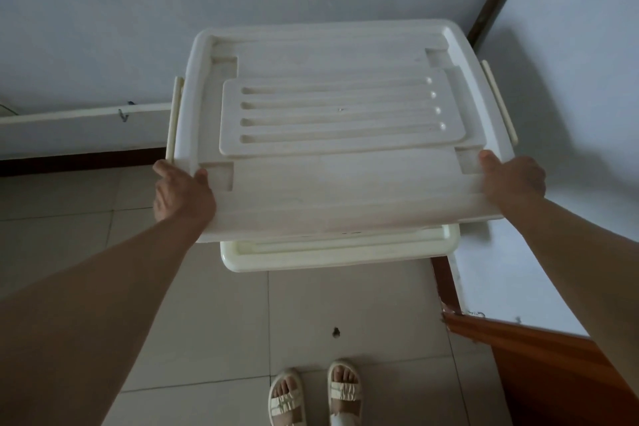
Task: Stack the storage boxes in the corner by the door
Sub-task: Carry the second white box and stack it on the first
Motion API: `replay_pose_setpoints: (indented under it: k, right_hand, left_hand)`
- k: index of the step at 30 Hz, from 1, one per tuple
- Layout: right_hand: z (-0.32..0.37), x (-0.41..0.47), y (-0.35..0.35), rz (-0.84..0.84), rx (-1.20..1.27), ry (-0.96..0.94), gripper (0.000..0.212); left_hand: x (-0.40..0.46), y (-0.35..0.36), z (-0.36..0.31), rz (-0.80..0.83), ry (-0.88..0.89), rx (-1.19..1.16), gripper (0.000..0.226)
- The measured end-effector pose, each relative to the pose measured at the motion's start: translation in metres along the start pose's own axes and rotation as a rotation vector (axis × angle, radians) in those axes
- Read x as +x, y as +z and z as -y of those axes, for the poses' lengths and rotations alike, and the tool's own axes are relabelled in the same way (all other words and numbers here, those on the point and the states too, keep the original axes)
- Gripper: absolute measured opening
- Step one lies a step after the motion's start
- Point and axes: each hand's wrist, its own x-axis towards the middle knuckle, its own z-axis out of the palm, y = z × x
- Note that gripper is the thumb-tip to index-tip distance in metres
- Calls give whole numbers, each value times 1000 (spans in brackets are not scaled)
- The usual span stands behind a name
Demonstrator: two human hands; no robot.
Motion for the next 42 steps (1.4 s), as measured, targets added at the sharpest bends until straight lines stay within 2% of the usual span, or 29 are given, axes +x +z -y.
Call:
replay_pose_setpoints:
  k: [14, 19, 21, 24, 27, 30, 33, 42]
  right_hand:
    - [-8, 4, 13, -52, 8, -5, 60]
    - [-7, 1, 10, -71, -1, -11, 61]
    - [-10, -9, 8, -119, -65, -93, 65]
    - [-18, -34, 6, -202, -223, -436, 69]
    - [-18, -68, 9, -5, -300, -779, 78]
    - [-9, -95, 18, 177, -440, -989, 72]
    - [-2, -108, 25, 234, -443, -984, 55]
    - [-3, -112, 33, 226, -443, -939, 54]
  left_hand:
    - [8, 5, 8, -26, 27, 22, 47]
    - [13, 4, 11, 27, 13, 20, 54]
    - [10, 1, 11, 37, 1, 47, 64]
    - [-9, -5, 11, -32, 126, 229, 75]
    - [-38, -9, 12, -1, 419, 348, 78]
    - [-63, -4, 8, 217, 640, 413, 76]
    - [-72, 4, 6, 342, 721, 532, 68]
    - [-69, 8, 6, 400, 686, 572, 63]
